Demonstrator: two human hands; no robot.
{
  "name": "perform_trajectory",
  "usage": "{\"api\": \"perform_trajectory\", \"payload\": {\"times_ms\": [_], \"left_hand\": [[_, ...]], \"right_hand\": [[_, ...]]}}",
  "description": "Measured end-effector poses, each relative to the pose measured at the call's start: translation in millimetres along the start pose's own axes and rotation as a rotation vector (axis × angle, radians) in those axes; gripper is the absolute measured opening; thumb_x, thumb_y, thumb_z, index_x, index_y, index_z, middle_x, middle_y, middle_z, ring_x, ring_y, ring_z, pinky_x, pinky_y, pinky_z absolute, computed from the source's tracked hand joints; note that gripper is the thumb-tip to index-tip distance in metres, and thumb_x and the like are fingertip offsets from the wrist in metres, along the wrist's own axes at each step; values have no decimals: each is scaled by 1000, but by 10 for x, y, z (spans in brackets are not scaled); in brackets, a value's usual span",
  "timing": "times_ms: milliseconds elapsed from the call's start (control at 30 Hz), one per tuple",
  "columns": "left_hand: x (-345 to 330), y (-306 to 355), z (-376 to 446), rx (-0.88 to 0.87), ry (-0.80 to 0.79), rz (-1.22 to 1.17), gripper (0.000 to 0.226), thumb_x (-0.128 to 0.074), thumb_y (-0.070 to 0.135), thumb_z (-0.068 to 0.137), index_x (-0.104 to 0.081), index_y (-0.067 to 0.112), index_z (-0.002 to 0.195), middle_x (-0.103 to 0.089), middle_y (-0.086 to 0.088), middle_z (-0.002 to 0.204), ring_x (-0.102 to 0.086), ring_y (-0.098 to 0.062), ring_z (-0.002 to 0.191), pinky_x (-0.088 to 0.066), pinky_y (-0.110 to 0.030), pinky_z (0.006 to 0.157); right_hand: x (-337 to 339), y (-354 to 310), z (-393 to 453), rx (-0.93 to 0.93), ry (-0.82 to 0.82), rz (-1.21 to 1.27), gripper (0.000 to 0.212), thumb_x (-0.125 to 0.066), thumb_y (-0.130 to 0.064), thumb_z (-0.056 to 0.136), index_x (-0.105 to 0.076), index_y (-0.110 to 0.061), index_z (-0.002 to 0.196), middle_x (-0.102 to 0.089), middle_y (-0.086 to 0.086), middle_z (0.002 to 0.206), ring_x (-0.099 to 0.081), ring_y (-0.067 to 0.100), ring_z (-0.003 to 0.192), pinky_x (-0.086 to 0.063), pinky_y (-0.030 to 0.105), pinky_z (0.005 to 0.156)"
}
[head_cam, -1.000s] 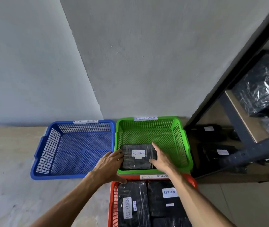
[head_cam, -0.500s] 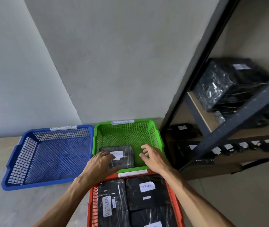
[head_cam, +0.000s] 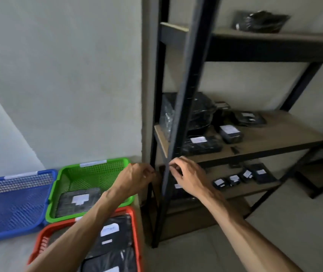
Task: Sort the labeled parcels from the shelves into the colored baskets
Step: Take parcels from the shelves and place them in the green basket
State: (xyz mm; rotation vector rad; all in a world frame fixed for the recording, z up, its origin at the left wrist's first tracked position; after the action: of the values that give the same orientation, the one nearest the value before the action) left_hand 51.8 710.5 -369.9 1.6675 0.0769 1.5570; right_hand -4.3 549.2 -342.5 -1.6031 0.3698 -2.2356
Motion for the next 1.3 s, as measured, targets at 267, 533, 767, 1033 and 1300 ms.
{"api": "perform_trajectory", "payload": {"times_ms": [267,533,767,1033,1300], "left_hand": [[-328,1874,611,-25,75,-215,18,-63,15,85,-76,26,77,-68,22,64,-64,11,64,-45,-6,64],[-922,2683,1426,30,-5,-406,12,-67,13,90,-77,13,84,-76,-4,72,-74,-14,66,-61,-26,62],[-1731,2761,2447,224,-47,-614,13,-66,15,94,-75,13,84,-77,-11,81,-76,-18,73,-58,-26,59],[-2484,2668,3562,485,32,-930,11,-65,13,94,-73,7,93,-73,-13,89,-73,-23,83,-60,-32,77],[-2821,2688,4172,599,28,-499,46,-52,32,101,-54,-2,132,-59,-20,132,-55,-37,124,-45,-37,98]], "right_hand": [[1635,856,-210,121,125,-145,17,-57,-32,98,-64,-21,110,-62,-5,105,-63,13,91,-55,33,70],[2463,1886,-128,140,218,-287,22,-57,-34,98,-62,-21,115,-59,-4,108,-62,15,94,-54,31,77],[2645,3350,358,-93,203,-108,24,-60,-33,98,-64,-19,117,-63,-1,114,-62,13,96,-52,26,81],[2147,5221,775,-763,159,600,39,-52,-27,105,-49,-5,137,-56,12,130,-55,25,117,-44,32,95],[1727,5958,1202,-864,69,682,55,-54,-27,103,-34,-3,148,-50,15,144,-53,25,113,-44,27,88]]}}
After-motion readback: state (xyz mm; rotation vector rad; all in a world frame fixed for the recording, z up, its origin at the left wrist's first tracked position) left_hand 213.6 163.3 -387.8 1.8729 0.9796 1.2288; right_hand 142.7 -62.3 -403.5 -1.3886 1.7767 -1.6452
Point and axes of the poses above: each hand's wrist, its own z-axis towards the middle knuckle, its own x-axis out of the back of the hand, y = z × x, the point moved 10 cm from there along z, towards the middle knuckle
